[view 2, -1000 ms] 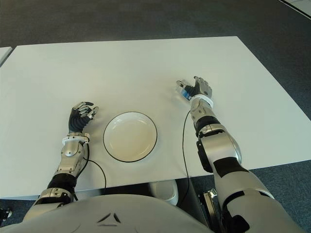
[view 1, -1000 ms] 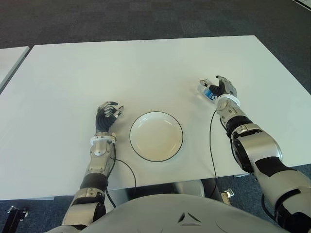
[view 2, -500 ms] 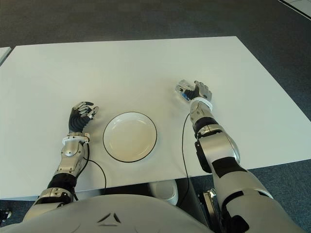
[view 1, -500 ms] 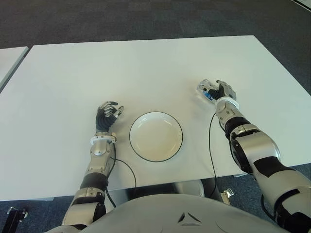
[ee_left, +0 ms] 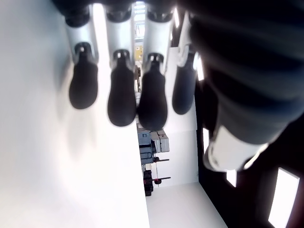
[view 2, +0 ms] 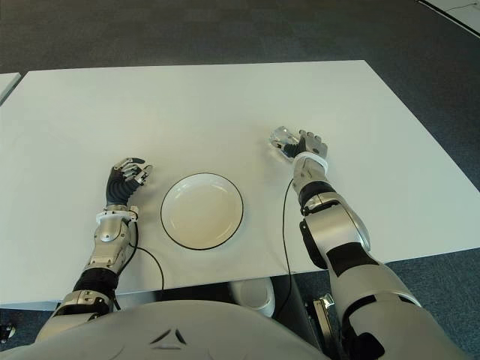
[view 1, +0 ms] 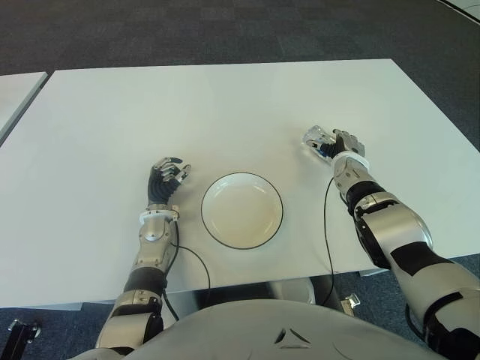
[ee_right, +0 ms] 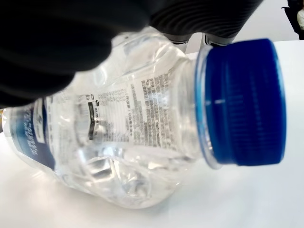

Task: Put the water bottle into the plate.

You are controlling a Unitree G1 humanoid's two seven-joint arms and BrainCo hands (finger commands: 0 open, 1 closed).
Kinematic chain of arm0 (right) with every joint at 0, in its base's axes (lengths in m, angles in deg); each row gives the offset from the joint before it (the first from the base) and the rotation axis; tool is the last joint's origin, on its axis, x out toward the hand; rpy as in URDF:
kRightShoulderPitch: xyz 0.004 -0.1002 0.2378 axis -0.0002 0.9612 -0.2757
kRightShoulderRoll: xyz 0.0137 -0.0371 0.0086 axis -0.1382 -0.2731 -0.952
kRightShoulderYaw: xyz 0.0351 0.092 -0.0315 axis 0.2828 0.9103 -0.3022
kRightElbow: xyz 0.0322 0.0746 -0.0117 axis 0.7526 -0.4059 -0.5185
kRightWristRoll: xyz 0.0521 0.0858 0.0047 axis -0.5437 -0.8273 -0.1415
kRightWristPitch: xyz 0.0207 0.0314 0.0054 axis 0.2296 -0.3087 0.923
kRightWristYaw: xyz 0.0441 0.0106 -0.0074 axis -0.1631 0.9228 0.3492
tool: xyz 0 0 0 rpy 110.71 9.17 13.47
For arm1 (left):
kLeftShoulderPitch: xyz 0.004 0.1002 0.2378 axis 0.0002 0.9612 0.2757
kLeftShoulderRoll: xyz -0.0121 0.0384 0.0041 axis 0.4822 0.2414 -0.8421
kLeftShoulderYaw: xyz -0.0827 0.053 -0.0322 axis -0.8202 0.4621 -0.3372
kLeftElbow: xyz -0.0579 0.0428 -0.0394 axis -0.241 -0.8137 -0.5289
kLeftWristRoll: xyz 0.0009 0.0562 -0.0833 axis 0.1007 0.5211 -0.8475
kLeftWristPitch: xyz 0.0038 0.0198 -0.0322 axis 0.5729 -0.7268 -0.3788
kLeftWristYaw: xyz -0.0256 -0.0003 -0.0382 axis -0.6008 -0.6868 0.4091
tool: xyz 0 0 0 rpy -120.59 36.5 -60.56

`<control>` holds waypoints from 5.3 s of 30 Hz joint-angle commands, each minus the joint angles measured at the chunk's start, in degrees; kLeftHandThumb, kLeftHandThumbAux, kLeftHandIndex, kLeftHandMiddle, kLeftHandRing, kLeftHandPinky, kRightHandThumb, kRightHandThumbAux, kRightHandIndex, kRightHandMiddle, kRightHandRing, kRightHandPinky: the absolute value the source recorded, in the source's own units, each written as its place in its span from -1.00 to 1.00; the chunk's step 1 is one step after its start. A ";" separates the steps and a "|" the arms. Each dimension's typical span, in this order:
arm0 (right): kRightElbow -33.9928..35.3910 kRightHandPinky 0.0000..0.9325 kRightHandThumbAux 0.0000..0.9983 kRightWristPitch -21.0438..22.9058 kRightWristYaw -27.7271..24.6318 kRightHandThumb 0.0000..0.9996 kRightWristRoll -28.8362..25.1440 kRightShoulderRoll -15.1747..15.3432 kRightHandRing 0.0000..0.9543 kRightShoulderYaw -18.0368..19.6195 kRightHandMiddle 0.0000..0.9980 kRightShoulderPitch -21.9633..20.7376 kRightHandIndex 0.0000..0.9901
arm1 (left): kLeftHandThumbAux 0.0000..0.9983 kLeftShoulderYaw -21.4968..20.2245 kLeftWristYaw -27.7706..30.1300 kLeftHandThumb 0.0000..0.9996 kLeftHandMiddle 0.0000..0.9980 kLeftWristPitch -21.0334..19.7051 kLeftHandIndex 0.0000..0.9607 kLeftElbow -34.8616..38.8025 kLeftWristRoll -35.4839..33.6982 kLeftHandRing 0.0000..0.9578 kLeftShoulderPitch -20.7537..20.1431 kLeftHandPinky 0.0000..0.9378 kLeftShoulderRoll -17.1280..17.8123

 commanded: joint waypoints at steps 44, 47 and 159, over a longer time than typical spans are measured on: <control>-2.08 0.48 0.34 3.93 4.51 0.69 -5.12 -3.29 0.37 6.09 0.08 7.41 -0.10 | 0.43 -0.58 -0.02 0.42 0.42 0.11 -0.09 -0.81 -1.29 0.46 0.68 0.44 -1.18; -2.04 0.52 0.35 3.90 5.54 0.69 -5.70 -3.45 0.41 7.15 0.11 7.31 -0.11 | 0.43 -0.62 -0.04 0.42 0.42 -0.06 -0.09 -0.81 -1.36 0.46 0.68 0.44 -1.29; 44.44 0.87 0.36 -70.93 -27.38 0.68 -18.96 -0.60 0.84 4.20 0.09 23.61 -0.15 | 0.44 -0.44 0.29 0.41 0.41 1.16 -0.09 -2.70 -1.06 0.44 0.20 0.42 0.38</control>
